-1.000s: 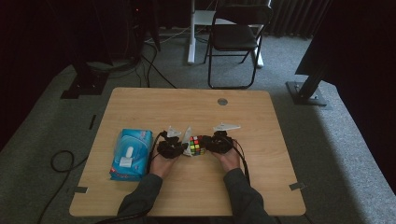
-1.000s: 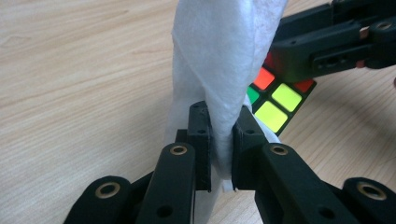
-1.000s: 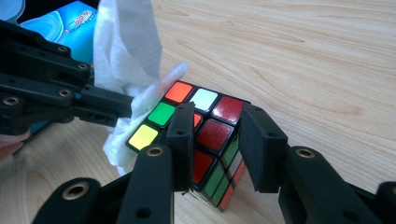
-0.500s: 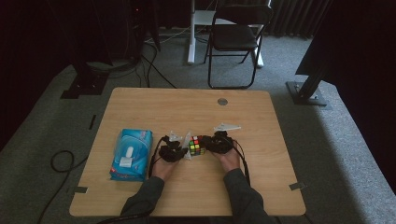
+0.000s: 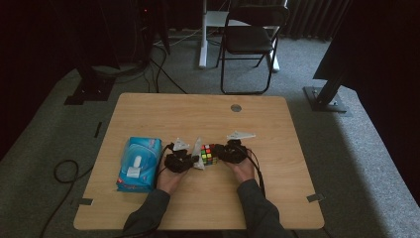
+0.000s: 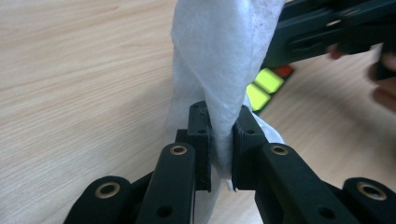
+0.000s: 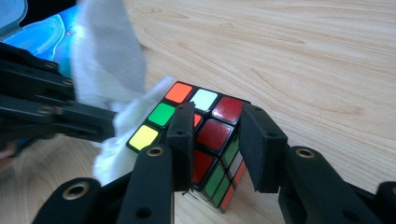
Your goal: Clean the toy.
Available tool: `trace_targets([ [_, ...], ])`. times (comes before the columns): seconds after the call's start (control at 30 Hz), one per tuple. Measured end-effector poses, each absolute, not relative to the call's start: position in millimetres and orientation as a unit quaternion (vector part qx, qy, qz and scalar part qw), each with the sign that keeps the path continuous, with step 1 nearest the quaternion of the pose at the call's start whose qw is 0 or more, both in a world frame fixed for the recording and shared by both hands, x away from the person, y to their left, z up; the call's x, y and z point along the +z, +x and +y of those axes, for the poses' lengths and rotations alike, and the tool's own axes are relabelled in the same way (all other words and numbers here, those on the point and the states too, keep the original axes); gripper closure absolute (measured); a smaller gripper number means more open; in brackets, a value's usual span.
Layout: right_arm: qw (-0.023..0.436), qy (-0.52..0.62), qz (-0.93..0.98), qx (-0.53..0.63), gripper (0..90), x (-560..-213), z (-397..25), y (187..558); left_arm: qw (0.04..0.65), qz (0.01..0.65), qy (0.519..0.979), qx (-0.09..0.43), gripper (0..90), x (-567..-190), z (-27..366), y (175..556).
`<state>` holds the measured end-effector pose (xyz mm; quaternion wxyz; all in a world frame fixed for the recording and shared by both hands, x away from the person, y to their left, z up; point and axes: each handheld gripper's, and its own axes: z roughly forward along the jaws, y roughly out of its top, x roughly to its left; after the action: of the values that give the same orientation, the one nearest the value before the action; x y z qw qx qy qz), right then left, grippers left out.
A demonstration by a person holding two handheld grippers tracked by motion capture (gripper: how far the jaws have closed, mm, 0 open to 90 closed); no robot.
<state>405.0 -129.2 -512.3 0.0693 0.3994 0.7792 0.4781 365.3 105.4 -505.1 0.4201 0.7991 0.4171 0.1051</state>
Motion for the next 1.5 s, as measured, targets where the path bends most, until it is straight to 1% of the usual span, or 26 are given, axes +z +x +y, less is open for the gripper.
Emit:
trace_targets([
  [0.23, 0.069, 0.399, 0.779, 0.478, 66.5, -512, -129, 405, 0.409, 0.416, 0.806, 0.101, 81.3, -510, 101, 365],
  [0.43, 0.070, 0.399, 0.780, 0.477, 66.7, -512, -129, 405, 0.373, 0.428, 0.819, 0.091, 81.2, -534, 97, 374],
  [0.5, 0.069, 0.399, 0.780, 0.477, 66.6, -512, -129, 405, 0.381, 0.433, 0.813, 0.082, 81.2, -539, 98, 376],
  [0.63, 0.069, 0.397, 0.782, 0.476, 66.6, -512, -129, 406, 0.373, 0.426, 0.820, 0.089, 81.1, -536, 98, 377],
  [1.1, 0.051, 0.365, 0.800, 0.474, 67.9, -510, -125, 402, 0.381, 0.461, 0.792, 0.122, 81.0, -520, 114, 396],
  [1.23, 0.047, 0.347, 0.811, 0.468, 67.9, -509, -123, 400, 0.385, 0.467, 0.787, 0.120, 81.0, -518, 115, 403],
  [1.37, 0.046, 0.345, 0.813, 0.467, 67.7, -508, -122, 400, 0.386, 0.462, 0.791, 0.111, 81.0, -520, 112, 405],
  [1.5, 0.054, 0.349, 0.815, 0.459, 64.4, -506, -121, 401, 0.385, 0.442, 0.802, 0.116, 81.1, -519, 110, 400],
])
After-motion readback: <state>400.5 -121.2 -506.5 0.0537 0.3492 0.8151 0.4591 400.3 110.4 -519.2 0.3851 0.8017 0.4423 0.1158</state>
